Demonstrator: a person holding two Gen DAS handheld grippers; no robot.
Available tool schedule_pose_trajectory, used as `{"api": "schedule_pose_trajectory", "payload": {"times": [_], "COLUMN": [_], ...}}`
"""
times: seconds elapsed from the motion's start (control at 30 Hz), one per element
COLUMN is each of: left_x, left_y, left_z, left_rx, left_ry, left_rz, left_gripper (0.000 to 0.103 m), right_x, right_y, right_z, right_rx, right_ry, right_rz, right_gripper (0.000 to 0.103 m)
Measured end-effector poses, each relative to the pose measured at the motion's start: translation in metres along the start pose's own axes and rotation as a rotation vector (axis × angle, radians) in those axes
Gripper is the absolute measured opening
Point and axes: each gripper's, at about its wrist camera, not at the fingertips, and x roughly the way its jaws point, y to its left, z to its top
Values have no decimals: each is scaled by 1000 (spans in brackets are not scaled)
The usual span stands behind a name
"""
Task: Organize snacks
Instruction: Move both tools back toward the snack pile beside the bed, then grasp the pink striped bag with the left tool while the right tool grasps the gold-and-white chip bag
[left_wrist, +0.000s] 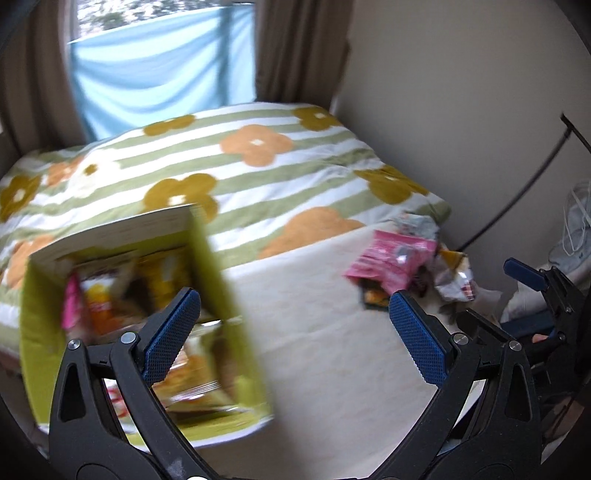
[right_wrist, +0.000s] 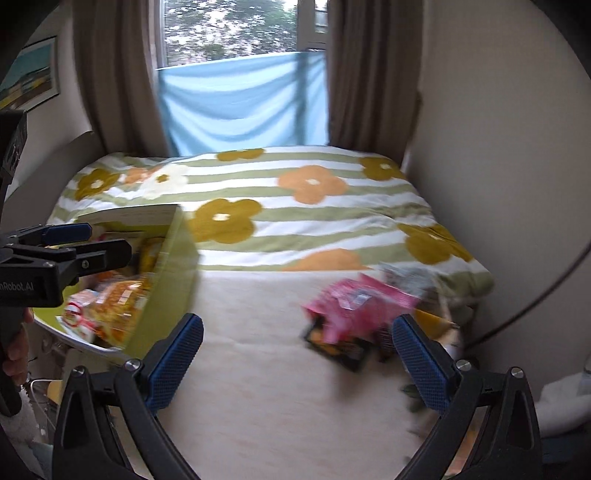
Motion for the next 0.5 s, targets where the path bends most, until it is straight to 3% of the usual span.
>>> {"api": "schedule_pose_trajectory", "payload": {"times": [0.27, 0.5], "left_x": [68, 137], "left_y": [-89, -130], "left_z": [18, 14], "left_rx": [66, 99], "left_ry": [73, 194], "left_rz": [-60, -66], "left_gripper": [102, 102], "right_x": [21, 56], "right_y": [-90, -124], "right_z": [-16, -36], "right_rx": [68, 45], "right_ry": [52, 102], "right_rz": [-41, -66], "right_gripper": [102, 102]}}
